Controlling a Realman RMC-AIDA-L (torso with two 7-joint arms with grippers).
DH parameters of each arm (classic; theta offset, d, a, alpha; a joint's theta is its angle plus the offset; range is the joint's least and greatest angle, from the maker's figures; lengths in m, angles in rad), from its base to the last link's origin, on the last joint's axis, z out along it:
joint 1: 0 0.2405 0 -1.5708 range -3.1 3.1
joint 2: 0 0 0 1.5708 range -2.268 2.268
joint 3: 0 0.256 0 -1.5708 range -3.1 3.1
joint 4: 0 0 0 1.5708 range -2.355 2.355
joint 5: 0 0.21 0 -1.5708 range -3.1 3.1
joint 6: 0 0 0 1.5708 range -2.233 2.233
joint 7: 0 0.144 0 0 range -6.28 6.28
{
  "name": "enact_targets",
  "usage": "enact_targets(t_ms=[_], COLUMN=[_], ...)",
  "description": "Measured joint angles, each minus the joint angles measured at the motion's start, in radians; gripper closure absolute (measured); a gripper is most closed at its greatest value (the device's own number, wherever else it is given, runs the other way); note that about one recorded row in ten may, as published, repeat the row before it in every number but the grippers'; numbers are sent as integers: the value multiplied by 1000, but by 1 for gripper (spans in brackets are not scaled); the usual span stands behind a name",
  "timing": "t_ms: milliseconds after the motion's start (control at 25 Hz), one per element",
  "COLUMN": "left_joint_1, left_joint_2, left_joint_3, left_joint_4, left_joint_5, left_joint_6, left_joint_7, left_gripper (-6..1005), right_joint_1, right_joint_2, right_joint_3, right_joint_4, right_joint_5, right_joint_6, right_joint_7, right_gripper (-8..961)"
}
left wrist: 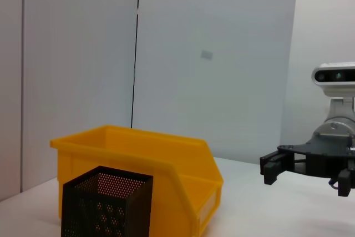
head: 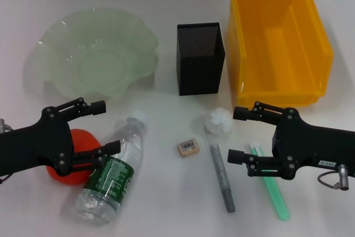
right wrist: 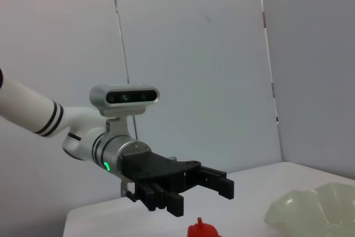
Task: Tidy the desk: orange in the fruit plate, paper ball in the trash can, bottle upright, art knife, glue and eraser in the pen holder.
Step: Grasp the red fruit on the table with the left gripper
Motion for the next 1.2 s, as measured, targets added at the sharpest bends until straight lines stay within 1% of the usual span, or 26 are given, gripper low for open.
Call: enact_targets(t_ms=[600, 720, 760, 800, 840, 880, 960, 1000, 1160, 1200], left_joint_1=[-4, 8, 20, 20, 36, 36, 61, 61, 100, 100], left_joint_2=[-2, -1, 4, 4, 9, 9, 14, 14, 18, 18], left_joint_3=[3, -11, -26, -26, -34, -34, -30, -30, -34, -34], left_joint_4=[2, 2, -4, -4, -10, -10, -27, -27, -44, -44], left_joint_5=[1, 0, -1, -1, -1, -1, 0, 0, 1, 1], left_joint_6=[-11, -15, -36, -36, -75, -75, -129, -129, -180, -180], left_joint_7=[-3, 3, 6, 6, 5, 5, 1, 1, 24, 24], left_gripper=[178, 183, 184, 186, 188, 189, 193, 194, 201, 233], right_joint_1=[-6, -6, -6, -6, -6, -6, -7, -7, -7, -7], right_joint_2=[8, 9, 9, 9, 9, 9, 9, 9, 8, 8], right_joint_3=[1, 1, 1, 1, 2, 2, 3, 3, 4, 4], right_joint_4=[1, 1, 1, 1, 1, 1, 1, 1, 1, 1], right_joint_5=[-2, -3, -3, -3, -3, -3, -3, -3, -3, -3], right_joint_6=[11, 12, 13, 13, 13, 13, 13, 13, 13, 13], right_joint_7=[1, 1, 1, 1, 1, 1, 1, 1, 1, 1], right_gripper=[129, 130, 130, 130, 130, 130, 130, 129, 129, 129])
